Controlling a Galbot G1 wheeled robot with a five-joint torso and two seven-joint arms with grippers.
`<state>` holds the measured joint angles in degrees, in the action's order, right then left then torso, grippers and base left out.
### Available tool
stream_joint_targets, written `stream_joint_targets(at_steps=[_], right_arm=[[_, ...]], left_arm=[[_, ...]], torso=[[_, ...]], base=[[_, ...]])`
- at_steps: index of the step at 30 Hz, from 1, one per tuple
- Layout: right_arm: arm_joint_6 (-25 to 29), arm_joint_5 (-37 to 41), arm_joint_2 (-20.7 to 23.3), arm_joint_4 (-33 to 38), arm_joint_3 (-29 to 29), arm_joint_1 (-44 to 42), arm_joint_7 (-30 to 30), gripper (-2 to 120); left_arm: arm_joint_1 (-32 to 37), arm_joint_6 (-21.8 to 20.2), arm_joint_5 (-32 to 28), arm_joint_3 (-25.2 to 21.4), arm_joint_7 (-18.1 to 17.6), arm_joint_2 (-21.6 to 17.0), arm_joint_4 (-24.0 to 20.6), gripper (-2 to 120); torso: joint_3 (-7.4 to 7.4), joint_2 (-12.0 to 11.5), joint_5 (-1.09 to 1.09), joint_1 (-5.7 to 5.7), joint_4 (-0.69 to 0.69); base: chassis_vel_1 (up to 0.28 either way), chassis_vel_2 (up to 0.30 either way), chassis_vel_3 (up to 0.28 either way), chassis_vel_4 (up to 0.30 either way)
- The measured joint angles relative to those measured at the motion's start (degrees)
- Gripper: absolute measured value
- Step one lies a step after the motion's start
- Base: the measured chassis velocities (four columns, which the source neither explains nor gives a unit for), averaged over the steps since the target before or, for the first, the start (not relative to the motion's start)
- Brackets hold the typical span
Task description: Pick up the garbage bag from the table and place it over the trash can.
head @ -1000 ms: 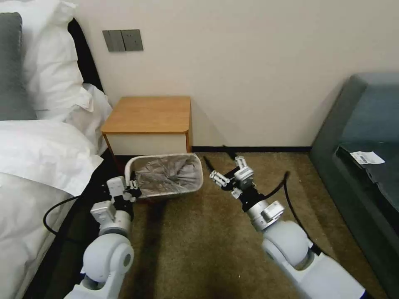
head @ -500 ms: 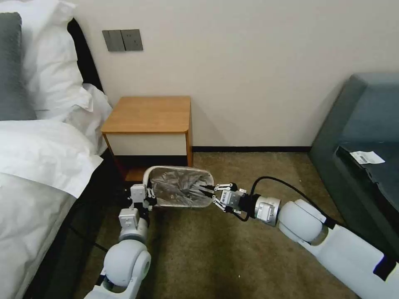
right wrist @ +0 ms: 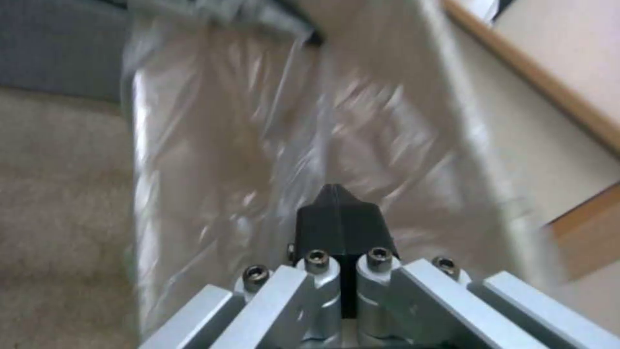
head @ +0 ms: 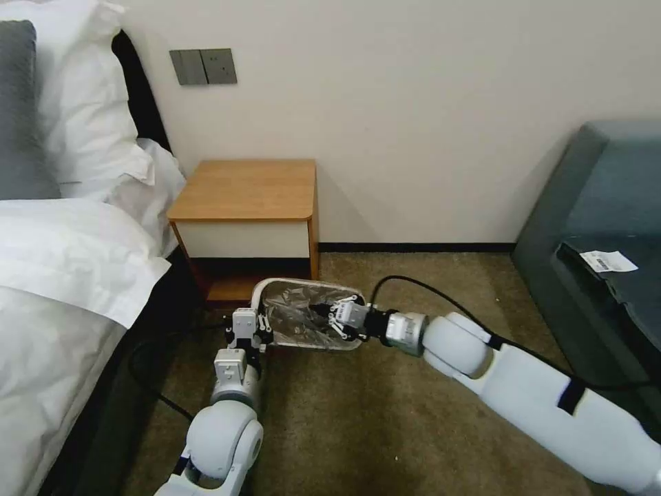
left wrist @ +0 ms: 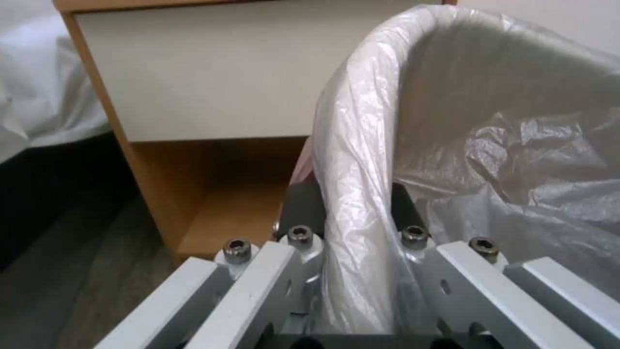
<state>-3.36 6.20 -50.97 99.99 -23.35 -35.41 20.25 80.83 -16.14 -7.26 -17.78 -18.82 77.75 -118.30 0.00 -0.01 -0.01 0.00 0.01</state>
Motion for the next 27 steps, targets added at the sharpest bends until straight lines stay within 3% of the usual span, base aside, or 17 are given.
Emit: stream_joint_targets(at_steps=[9,27], right_arm=[[0.0,-0.2,-2.9,-5.8,-1.6,1.6,0.0,0],[-2.7,1.7,-8.2,-13.7,-13.4,10.9,-3.2,0]], left_arm=[[0.1,0.0,0.2,0.4,-0.1,0.5,-0.9,8],[1.3,0.7,5.2,4.1,0.3,0.9,-1.3,8]], torso=[[0.0,0.0,0.0,0.0,-0.01],[0.0,0.0,0.0,0.0,-0.01]], base=[[0.0,0.0,0.0,0.0],[0.0,0.0,0.0,0.0]])
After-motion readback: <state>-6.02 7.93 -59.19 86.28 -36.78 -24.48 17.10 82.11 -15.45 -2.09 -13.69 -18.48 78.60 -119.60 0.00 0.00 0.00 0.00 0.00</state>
